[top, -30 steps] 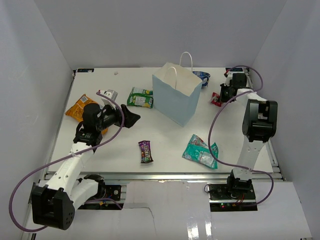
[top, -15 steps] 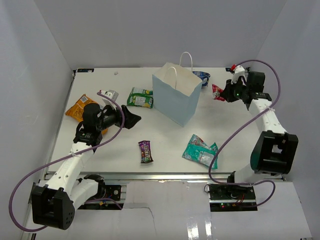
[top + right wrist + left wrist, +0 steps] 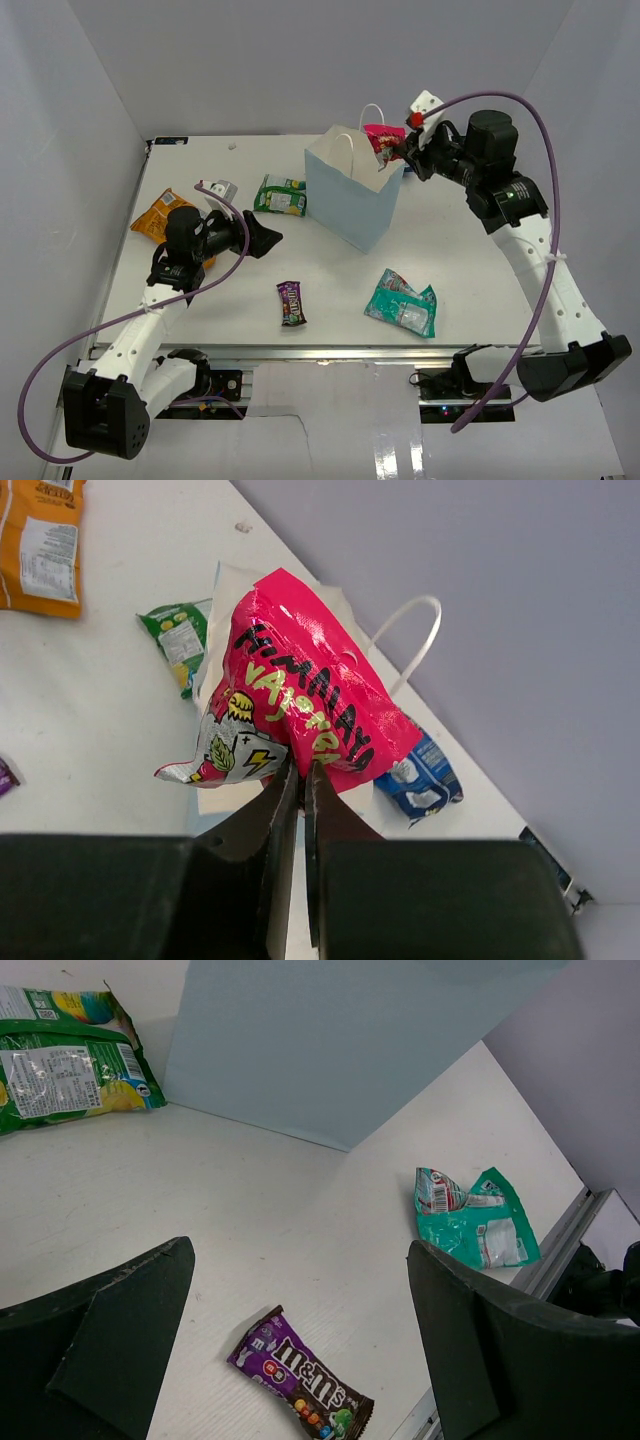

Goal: Place the snacks into the paper bag

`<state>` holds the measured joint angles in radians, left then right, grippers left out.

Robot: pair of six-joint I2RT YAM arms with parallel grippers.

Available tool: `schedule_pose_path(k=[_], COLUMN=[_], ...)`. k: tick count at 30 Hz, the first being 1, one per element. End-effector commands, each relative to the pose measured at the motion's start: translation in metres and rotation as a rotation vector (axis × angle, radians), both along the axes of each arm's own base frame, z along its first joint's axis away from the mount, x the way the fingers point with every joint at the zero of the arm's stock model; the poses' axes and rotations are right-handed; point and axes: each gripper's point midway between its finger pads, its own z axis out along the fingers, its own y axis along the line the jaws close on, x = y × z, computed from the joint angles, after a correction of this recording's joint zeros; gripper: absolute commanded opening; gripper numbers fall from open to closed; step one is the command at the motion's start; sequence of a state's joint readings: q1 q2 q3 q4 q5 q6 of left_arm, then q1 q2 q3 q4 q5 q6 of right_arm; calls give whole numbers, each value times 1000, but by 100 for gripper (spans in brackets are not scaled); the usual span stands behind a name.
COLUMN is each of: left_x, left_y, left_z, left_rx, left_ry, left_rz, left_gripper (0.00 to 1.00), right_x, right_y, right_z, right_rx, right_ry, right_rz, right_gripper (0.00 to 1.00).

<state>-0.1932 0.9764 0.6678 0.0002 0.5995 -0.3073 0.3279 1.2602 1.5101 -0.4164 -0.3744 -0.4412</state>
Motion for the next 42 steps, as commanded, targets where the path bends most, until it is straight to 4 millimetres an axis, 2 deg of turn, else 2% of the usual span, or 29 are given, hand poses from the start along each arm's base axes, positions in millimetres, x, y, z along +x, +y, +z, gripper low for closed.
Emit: schedule_pose_path(k=[1,2,3,9,13,16,18,19,21,22,24,28,29,30,31,33,34,35,36,37,38,39,40,41,42], left_x=[3,3,3,4,3,3,1,1,1,1,1,3,4,4,4,3,-1,-3,-8,-14,-20,-27,-36,-39,-48], left_y=[0,0,0,0,0,-1,-2,-3,-4,-4,-5,-5,-4,-4,-4,-4,-4,-3,-3,-4,-6,-5,-12,-10,-11], left_z=[13,13,13,13,13,13,12,11,11,9,9,5,4,2,-2,-9,-17,-20,-27,-33,-34,-45,-50,-61,-74], left_rx=[2,2,3,3,2,0,-5,-5,-10,-10,-15,-27,-31,-47,-52,-105,-120,-138,-145,-172,-178,-167,-161,-134,-99], left_ry=[-41,-41,-44,-41,-39,-41,-32,-29,-23,-19,-14,8,18,42,61,157,220,266,326,380,396,455,491,515,561], left_rz=[-6,-8,-6,-8,-11,-18,-26,-29,-34,-32,-34,-22,-11,0,13,49,67,89,103,116,124,144,138,178,196], left_gripper=[98,98,98,98,98,98,98,98,98,98,98,98,98,98,98,98,98,98,98,98,98,98,97,96,95], right_x=[21,21,28,49,51,50,49,48,46,45,43,28,17,11,1,-15,-26,-37,-43,-52,-60,-66,-75,-78,-85], right_y=[6,16,21,30,32,34,34,35,34,34,33,28,26,23,12,5,-12,-12,-17,-29,-30,-37,-38,-40,-44], right_z=[-9,-7,-16,-38,-53,-69,-75,-78,-75,-72,-65,-36,-21,-16,-7,-22,-18,-51,-65,-70,-83,-118,-128,-140,-165], right_rx=[-85,-89,-100,-90,-100,-111,-110,-112,-100,-94,-87,-51,-31,-24,-11,-10,6,1,3,12,21,20,34,37,36], right_ry=[-1,-8,8,46,70,101,118,126,128,124,118,91,68,66,54,86,69,144,170,166,196,275,295,319,372], right_rz=[-70,-59,-61,-105,-99,-90,-89,-88,-88,-88,-89,-75,-56,-46,-50,-3,-17,26,28,12,41,28,46,37,24], right_gripper=[8,8,8,8,9,17,30,39,46,55,59,64,65,66,70,73,74,74,74,74,74,74,74,74,74])
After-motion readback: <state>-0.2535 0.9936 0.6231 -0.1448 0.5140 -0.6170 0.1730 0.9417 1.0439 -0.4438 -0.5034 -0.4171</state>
